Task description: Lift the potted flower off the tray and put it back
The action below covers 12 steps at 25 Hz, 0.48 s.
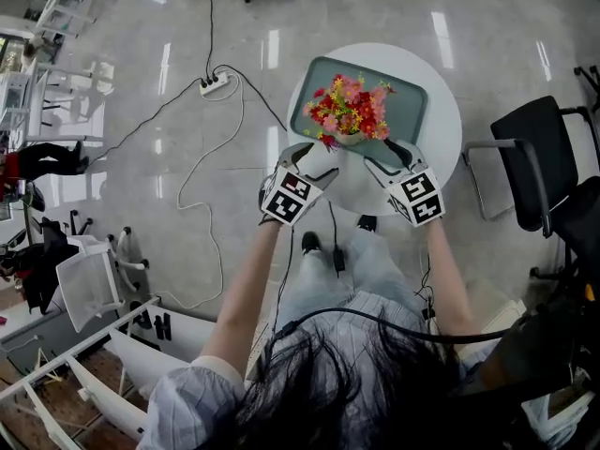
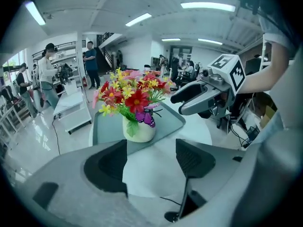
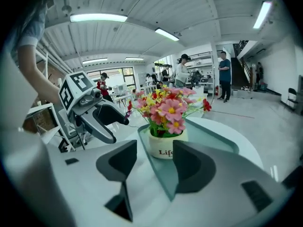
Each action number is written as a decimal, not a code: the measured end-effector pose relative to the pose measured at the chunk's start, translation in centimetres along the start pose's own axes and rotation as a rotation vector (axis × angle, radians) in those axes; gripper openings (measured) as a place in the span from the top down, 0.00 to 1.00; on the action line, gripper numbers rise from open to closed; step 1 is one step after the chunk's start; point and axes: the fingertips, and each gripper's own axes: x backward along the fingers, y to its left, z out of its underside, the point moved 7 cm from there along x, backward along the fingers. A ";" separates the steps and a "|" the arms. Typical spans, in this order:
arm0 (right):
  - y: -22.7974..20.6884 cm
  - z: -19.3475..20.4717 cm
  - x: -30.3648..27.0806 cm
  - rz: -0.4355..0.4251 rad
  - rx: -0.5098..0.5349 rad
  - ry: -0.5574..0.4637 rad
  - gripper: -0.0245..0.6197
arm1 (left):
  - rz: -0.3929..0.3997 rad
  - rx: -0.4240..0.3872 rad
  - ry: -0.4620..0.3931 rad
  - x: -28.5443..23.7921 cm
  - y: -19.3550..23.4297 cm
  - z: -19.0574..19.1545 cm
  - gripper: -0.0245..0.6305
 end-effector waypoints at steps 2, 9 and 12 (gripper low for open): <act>1.2 -0.2 0.8 0.018 -0.017 -0.017 0.61 | 0.004 0.000 -0.020 1.1 -0.7 0.3 0.46; 5.6 -1.6 3.2 0.077 -0.015 -0.054 0.74 | 0.023 -0.017 -0.091 5.4 -3.2 0.4 0.46; 8.2 -2.0 3.8 0.091 -0.026 -0.065 0.78 | 0.025 -0.021 -0.118 7.5 -3.9 1.2 0.46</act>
